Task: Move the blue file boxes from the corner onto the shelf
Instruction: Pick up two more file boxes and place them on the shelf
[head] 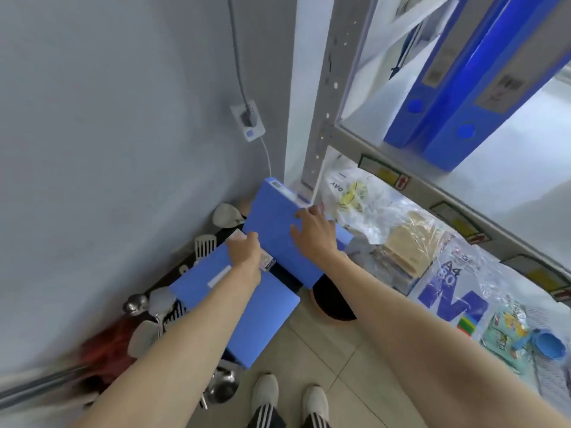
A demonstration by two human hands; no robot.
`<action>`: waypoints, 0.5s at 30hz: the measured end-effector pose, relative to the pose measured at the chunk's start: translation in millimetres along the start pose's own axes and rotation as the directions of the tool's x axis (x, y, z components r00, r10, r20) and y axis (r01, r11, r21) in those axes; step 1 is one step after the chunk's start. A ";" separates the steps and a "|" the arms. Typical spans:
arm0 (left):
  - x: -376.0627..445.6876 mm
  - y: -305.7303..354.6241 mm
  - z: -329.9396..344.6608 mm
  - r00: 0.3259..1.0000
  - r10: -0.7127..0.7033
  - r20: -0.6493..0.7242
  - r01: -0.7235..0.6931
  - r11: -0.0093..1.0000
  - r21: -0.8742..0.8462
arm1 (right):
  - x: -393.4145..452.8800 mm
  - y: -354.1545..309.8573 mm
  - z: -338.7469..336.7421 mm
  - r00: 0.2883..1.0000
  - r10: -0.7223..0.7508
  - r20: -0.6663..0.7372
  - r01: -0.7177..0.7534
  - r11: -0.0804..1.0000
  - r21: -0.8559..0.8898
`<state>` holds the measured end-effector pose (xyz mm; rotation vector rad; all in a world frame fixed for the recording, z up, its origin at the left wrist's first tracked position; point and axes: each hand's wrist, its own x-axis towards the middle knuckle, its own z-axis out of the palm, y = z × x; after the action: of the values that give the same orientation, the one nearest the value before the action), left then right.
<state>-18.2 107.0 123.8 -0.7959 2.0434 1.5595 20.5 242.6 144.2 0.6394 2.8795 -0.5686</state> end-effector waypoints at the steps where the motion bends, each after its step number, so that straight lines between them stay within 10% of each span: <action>1: 10.3 -12.9 -5.7 0.998 -0.062 -0.020 0.062 0.998 -0.002 | 7.6 -0.4 9.1 0.995 -0.002 0.104 0.012 0.995 -0.096; 5: 52.6 -61.2 -24.5 0.947 -0.280 -0.156 0.283 0.959 0.001 | 45.2 -0.4 55.2 0.964 0.014 0.266 0.047 0.974 -0.223; 15: 98.4 -169.1 -76.3 0.811 -0.446 -0.378 0.514 0.852 0.097 | 115.4 40.6 65.9 0.946 0.303 0.118 -0.264 0.928 -0.264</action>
<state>24.0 -16.9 -40.5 -1.4584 1.9601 0.9653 -62.5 294.8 45.7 0.9045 2.5860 -0.2060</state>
